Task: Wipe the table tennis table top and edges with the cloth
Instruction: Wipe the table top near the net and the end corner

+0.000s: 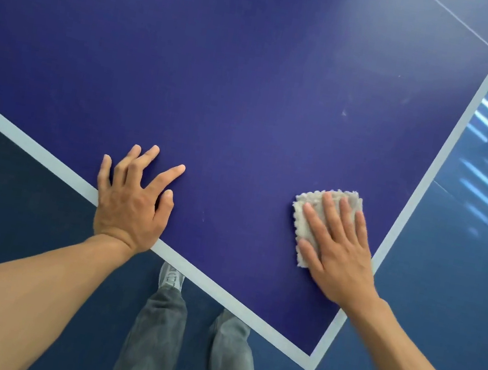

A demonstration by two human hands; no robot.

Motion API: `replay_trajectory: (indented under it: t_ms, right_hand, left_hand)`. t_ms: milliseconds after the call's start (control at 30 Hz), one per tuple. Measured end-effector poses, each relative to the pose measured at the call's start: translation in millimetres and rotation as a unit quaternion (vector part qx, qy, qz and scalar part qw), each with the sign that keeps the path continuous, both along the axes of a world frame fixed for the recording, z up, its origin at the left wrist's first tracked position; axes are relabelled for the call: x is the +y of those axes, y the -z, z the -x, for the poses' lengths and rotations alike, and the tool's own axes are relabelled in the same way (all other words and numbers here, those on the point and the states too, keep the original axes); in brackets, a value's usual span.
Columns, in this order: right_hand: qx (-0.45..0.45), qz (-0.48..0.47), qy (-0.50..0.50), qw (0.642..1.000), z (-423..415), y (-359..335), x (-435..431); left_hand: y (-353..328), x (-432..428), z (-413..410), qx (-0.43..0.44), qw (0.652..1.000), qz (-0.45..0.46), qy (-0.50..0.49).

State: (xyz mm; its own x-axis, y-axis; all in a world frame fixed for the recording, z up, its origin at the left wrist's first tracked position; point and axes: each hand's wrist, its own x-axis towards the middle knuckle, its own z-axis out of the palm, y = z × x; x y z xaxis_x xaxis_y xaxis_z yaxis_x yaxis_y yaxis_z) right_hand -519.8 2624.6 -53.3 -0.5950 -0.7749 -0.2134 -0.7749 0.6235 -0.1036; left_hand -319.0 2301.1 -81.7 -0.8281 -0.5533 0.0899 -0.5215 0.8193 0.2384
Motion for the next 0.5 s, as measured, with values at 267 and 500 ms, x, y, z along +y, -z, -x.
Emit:
replay_trajectory:
  t_ms: [267, 500]
  right_hand:
    - [0.001, 0.010, 0.287, 0.958, 80.5, 5.3, -107.9]
    - [-0.029, 0.098, -0.186, 0.977, -94.6, 11.9, -135.1]
  left_hand:
    - [4.1, 0.0, 0.9, 0.018, 1.000, 0.004, -0.004]
    - [-0.4, 4.0, -2.1, 0.058, 0.994, -0.081, -0.049]
